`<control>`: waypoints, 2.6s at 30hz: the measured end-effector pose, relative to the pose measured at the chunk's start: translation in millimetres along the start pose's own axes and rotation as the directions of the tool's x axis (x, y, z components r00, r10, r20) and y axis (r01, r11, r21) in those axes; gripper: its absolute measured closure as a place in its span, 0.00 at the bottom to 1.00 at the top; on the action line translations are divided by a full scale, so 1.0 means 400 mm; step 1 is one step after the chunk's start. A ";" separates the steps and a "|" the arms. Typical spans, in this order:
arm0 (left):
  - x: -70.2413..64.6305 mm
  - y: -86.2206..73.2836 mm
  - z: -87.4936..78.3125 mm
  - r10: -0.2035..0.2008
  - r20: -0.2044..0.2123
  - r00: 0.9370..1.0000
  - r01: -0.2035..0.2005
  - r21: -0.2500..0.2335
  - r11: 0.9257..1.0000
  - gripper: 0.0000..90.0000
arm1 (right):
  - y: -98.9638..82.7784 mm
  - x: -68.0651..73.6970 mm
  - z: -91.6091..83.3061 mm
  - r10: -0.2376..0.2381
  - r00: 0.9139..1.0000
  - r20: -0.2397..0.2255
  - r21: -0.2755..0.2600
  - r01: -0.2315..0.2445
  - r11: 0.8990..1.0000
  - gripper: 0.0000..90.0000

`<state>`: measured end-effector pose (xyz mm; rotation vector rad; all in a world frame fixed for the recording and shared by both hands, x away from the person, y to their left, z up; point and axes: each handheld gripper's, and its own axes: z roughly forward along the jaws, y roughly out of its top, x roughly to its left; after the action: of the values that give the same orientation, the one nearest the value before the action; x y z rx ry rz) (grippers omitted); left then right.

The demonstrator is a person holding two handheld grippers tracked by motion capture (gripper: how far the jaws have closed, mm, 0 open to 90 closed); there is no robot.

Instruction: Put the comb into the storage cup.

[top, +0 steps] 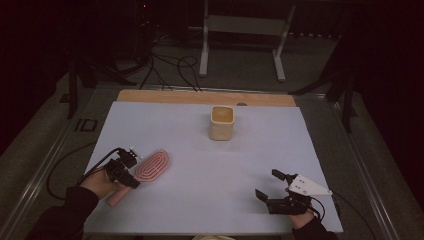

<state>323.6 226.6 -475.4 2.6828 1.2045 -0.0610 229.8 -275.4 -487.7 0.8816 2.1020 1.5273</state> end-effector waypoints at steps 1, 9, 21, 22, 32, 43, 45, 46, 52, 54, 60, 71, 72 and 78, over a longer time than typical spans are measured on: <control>-0.002 0.002 -0.004 -0.002 0.000 1.000 0.002 -0.009 1.000 0.79 | 0.000 0.000 -0.001 0.000 1.000 0.001 0.001 0.000 1.000 0.10; -0.027 0.021 -0.029 0.032 0.019 0.999 -0.030 -0.074 0.997 0.79 | 0.000 -0.001 -0.001 0.001 1.000 -0.001 0.001 -0.001 1.000 0.10; -0.079 0.060 -0.038 0.083 0.018 0.996 -0.080 -0.146 0.986 0.79 | 0.000 -0.001 -0.001 0.002 1.000 0.000 0.000 -0.002 1.000 0.10; -0.083 0.063 -0.039 0.089 0.021 0.996 -0.085 -0.148 0.985 0.79 | 0.000 -0.001 -0.001 0.002 1.000 0.000 0.001 -0.002 1.000 0.10; -0.119 0.101 -0.050 0.129 0.028 0.991 -0.120 -0.211 0.970 0.79 | 0.000 -0.001 -0.001 0.002 1.000 -0.001 0.001 -0.002 1.000 0.10; -0.149 0.136 -0.061 0.169 0.045 0.985 -0.151 -0.265 0.952 0.79 | 0.000 -0.003 -0.001 0.007 1.000 -0.002 -0.003 -0.007 1.000 0.10; -0.154 0.142 -0.063 0.172 0.050 0.984 -0.153 -0.274 0.950 0.79 | 0.001 -0.003 -0.001 0.005 1.000 -0.001 -0.003 -0.005 1.000 0.10; -0.157 0.144 -0.064 0.170 0.050 0.984 -0.150 -0.284 0.947 0.79 | 0.000 -0.002 -0.001 0.006 1.000 -0.001 -0.002 -0.006 1.000 0.10; -0.173 0.160 -0.068 0.196 0.061 0.979 -0.167 -0.314 0.934 0.79 | 0.000 -0.004 -0.001 0.008 1.000 0.000 0.000 -0.008 1.000 0.10; -0.180 0.165 -0.068 0.203 0.066 0.977 -0.171 -0.331 0.928 0.79 | 0.000 -0.004 -0.001 0.007 1.000 0.001 0.001 -0.007 1.000 0.10; -0.190 0.171 -0.072 0.215 0.076 0.974 -0.173 -0.365 0.915 0.79 | 0.000 -0.004 -0.002 0.006 1.000 0.002 -0.001 -0.006 1.000 0.10; -0.207 0.170 -0.079 0.224 0.065 0.972 -0.174 -0.441 0.881 0.79 | 0.001 -0.003 -0.002 0.007 1.000 0.004 -0.001 -0.007 1.000 0.10; -0.207 0.170 -0.079 0.221 0.073 0.972 -0.167 -0.446 0.879 0.79 | 0.001 -0.003 -0.001 0.006 1.000 0.003 0.000 -0.006 1.000 0.10; -0.216 0.170 -0.077 0.228 0.067 0.971 -0.170 -0.474 0.864 0.79 | 0.000 -0.002 0.001 0.003 1.000 0.001 0.002 -0.003 1.000 0.10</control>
<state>315.4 125.2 -423.8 2.3190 0.7743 0.0860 230.7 -275.7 -487.9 0.8862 2.1032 1.5259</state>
